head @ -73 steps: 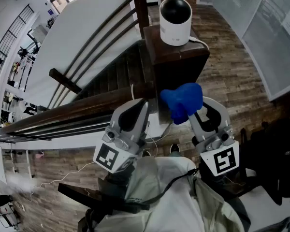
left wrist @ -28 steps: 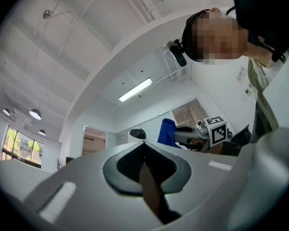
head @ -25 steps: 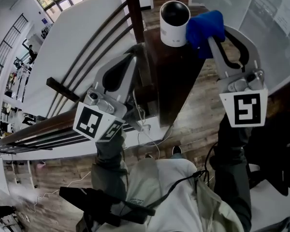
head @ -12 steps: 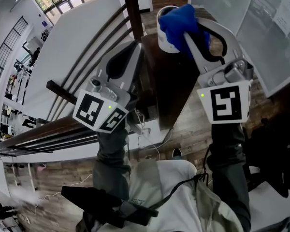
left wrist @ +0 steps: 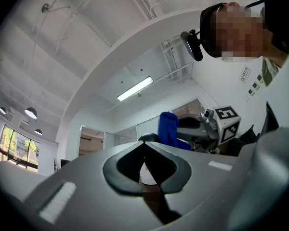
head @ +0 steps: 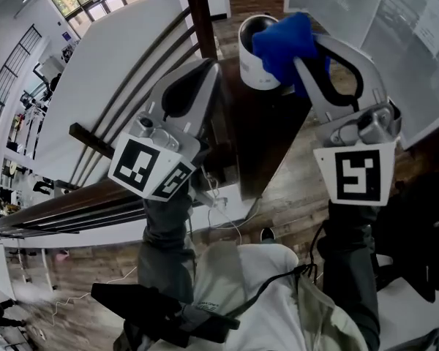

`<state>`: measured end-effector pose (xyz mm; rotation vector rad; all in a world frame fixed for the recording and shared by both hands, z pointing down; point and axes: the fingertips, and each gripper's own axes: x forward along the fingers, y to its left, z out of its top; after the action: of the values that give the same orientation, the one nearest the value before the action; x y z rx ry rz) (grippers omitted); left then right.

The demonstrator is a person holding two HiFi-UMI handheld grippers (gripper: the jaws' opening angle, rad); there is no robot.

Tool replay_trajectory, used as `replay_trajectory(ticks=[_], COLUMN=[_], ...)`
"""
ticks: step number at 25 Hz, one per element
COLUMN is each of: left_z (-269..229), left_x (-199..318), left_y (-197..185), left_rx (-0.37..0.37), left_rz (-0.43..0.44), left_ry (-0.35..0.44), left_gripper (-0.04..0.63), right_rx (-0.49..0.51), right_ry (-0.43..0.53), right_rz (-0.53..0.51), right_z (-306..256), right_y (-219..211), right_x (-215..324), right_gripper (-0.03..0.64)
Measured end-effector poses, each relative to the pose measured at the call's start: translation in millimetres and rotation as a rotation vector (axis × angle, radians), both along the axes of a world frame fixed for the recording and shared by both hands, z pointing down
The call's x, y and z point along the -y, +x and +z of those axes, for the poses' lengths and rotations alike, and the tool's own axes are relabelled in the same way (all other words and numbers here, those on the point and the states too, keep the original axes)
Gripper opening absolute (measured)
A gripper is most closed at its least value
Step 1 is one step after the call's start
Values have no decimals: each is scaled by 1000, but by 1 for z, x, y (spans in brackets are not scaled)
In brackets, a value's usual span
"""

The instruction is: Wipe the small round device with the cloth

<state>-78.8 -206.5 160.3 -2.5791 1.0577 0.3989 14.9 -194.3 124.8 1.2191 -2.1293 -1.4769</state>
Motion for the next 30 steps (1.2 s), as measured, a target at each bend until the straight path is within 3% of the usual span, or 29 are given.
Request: replay_trajectory(ticks=[3, 14, 23, 27, 30], left_z=[-4, 3, 6, 3, 4], left_x=[1, 4, -5, -11, -17], left_y=[-1, 5, 8, 10, 14], left_rx=[6, 15, 18, 19, 22], left_rz=[-1, -12, -25, -34, -37], left_ry=[3, -11, -24, -21, -24], left_gripper=[-5, -5, -5, -5, -5], right_rx=[40, -96, 116, 197, 194], right_ry=[-22, -158, -4, -118, -198], right_rz=[28, -54, -92, -75, -109], right_z=[-10, 61, 5, -1, 11], right_y=[4, -12, 18, 25, 24], right_x=[17, 3, 10, 37, 37], right_gripper=[66, 64, 66, 66, 66])
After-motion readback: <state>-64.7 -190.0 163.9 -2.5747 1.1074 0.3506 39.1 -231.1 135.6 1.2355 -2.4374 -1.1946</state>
